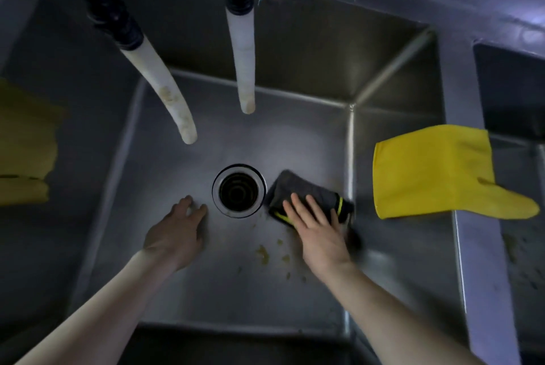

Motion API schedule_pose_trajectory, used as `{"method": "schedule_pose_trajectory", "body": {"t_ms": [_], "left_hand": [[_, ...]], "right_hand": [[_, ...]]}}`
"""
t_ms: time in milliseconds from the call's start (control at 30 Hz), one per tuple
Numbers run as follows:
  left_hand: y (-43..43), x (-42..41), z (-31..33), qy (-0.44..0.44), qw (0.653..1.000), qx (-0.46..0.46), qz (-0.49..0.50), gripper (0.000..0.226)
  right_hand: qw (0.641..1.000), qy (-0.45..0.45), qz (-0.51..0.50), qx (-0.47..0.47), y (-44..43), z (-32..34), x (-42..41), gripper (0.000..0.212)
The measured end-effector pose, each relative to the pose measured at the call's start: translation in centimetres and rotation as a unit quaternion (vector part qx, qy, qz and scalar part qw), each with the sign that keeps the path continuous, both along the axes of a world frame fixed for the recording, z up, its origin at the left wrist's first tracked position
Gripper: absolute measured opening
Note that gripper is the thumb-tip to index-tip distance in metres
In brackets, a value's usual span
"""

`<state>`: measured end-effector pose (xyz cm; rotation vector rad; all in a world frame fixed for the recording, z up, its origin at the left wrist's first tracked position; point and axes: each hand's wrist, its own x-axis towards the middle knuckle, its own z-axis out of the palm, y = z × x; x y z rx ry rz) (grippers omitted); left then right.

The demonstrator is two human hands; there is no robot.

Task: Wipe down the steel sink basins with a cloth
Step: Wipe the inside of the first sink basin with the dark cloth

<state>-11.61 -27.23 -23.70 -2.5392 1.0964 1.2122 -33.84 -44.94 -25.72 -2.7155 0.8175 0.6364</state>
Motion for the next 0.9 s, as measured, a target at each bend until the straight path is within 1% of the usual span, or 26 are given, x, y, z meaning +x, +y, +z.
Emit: {"method": "schedule_pose_trajectory", "body": {"t_ms": [67,133,233,267,333,400,467,533,567,633,700,733,800,900], "left_hand": [[0.4,-0.2,0.1,-0.001,1.000,-0.001,-0.009,0.063],[0.7,-0.1,0.2,-0.008,1.000,-0.004,-0.022,0.063],[1.0,0.3,0.3,-0.015,0.999,-0.015,-0.042,0.063],[1.0,0.5,0.3,-0.015,0.999,-0.016,-0.048,0.063],[1.3,0.7,0.1,-0.018,0.998,-0.021,-0.059,0.063],[1.6,0.8,-0.1,-0.026,0.997,-0.028,-0.067,0.063],[1.7,0.9,-0.1,-0.028,0.996,-0.031,-0.073,0.061],[1.8,1.1,0.2,-0.021,0.996,-0.025,-0.079,0.059],[2.0,1.3,0.3,-0.018,0.996,-0.022,-0.084,0.058],[2.7,1.7,0.8,-0.018,0.995,-0.029,-0.096,0.056],[3.6,2.1,1.1,-0.011,0.993,-0.067,-0.101,0.053],[4.0,2.3,1.3,-0.002,0.992,-0.087,-0.096,0.051],[4.5,2.7,1.7,0.006,0.990,-0.107,-0.087,0.051],[4.9,3.0,2.0,-0.004,0.993,-0.099,-0.067,0.051]], "right_hand": [[0.998,0.015,0.062,0.020,2.2,0.0,-1.1,0.093],[0.996,0.021,0.079,0.032,3.0,0.2,-1.1,0.092],[0.999,-0.002,0.037,0.034,2.2,0.6,0.3,0.066],[0.999,-0.010,0.014,0.027,1.8,0.5,1.0,0.061],[0.999,-0.016,-0.037,0.003,1.1,0.2,2.8,0.059],[0.996,-0.021,-0.088,-0.020,0.9,-0.3,4.5,0.062],[0.994,-0.019,-0.108,-0.023,1.5,-0.4,5.0,0.064],[0.997,-0.011,-0.082,-0.012,2.5,0.0,3.9,0.066],[0.999,-0.005,-0.053,-0.007,3.2,0.2,3.0,0.068],[0.999,0.009,0.039,0.022,4.8,0.5,1.3,0.075],[0.988,0.023,0.138,0.063,6.7,0.3,0.7,0.081],[0.983,0.025,0.165,0.073,7.2,0.1,1.0,0.082],[0.984,0.013,0.168,0.062,7.8,-0.1,2.7,0.078],[0.993,-0.007,0.113,0.030,8.7,-0.1,5.9,0.078]]}}
